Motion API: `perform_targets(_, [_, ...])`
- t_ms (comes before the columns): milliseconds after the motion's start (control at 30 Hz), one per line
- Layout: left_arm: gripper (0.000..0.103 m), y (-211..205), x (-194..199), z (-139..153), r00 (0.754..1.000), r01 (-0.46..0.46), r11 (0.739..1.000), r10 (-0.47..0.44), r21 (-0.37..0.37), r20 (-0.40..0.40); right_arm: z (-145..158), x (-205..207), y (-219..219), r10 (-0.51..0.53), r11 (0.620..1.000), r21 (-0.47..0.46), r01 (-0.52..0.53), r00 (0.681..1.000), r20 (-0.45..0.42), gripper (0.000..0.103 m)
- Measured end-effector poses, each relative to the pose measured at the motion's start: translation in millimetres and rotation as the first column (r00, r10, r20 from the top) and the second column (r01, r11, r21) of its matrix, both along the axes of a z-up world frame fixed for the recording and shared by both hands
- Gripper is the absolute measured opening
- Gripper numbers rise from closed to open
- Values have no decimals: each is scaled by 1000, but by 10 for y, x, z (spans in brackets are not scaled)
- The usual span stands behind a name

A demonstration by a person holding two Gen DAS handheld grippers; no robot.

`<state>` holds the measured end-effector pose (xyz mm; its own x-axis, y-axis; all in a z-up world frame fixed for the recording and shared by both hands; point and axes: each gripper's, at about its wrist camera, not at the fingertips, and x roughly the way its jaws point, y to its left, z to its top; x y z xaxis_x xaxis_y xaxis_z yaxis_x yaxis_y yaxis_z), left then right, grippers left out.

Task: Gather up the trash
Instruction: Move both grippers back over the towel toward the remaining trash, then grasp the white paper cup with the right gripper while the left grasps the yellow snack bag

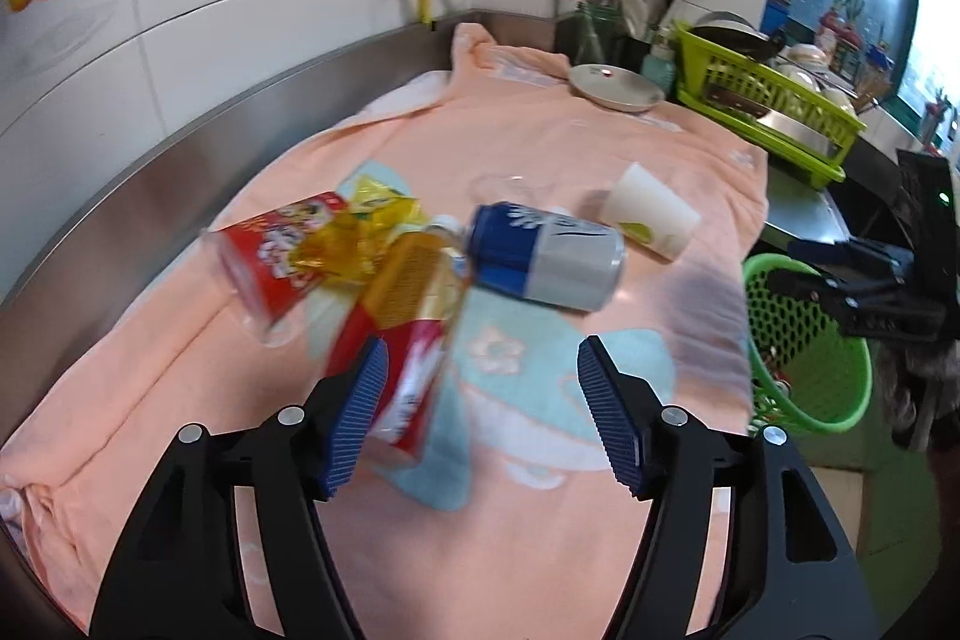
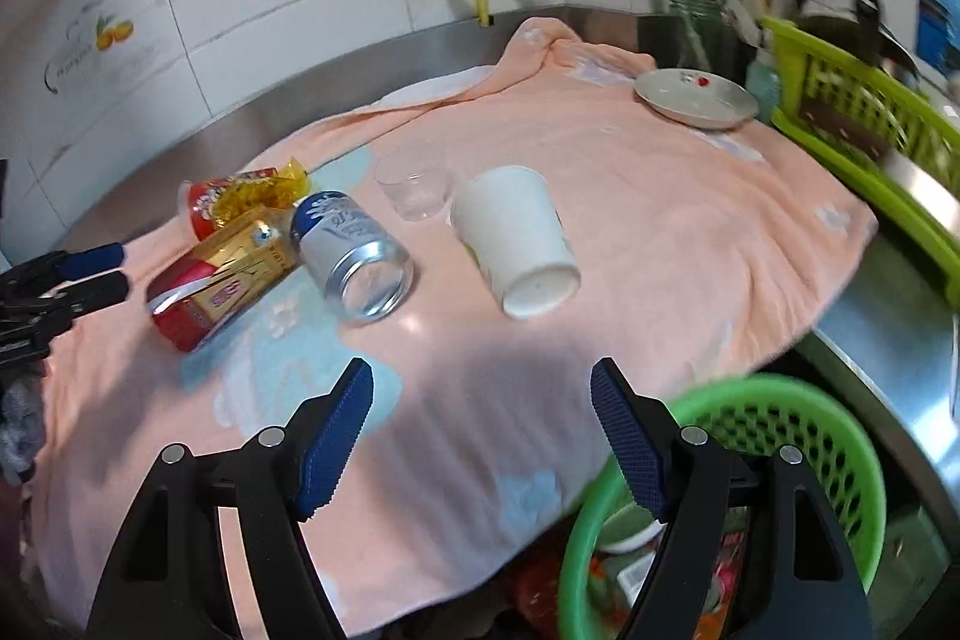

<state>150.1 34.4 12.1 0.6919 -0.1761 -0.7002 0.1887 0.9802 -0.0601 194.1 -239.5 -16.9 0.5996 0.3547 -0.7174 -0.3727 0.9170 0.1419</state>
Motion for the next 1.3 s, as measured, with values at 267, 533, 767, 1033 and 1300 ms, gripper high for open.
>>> perform_targets(267, [65, 260, 157, -107, 998, -51, 999, 51, 4, -30, -156, 561, 236, 58, 991, -120, -56, 998, 9, 76])
perform_targets(533, [61, 367, 522, -152, 994, -96, 995, 95, -24, -57, -331, 929, 333, 60, 984, -170, -61, 998, -15, 76])
perform_targets(767, [53, 350, 937, -131, 995, -96, 995, 96, 4, -31, -468, 1170, 385, 53, 985, -163, -61, 997, -52, 76])
perform_targets(1033, [45, 326, 1371, -302, 994, -30, 996, 39, 86, -105, -576, 1265, 477, 72, 980, -181, -83, 995, -66, 76])
perform_targets(1300, [41, 402, 1540, -389, 991, -22, 996, 34, 92, -132, -596, 1271, 506, 69, 981, -178, -79, 996, -62, 65])
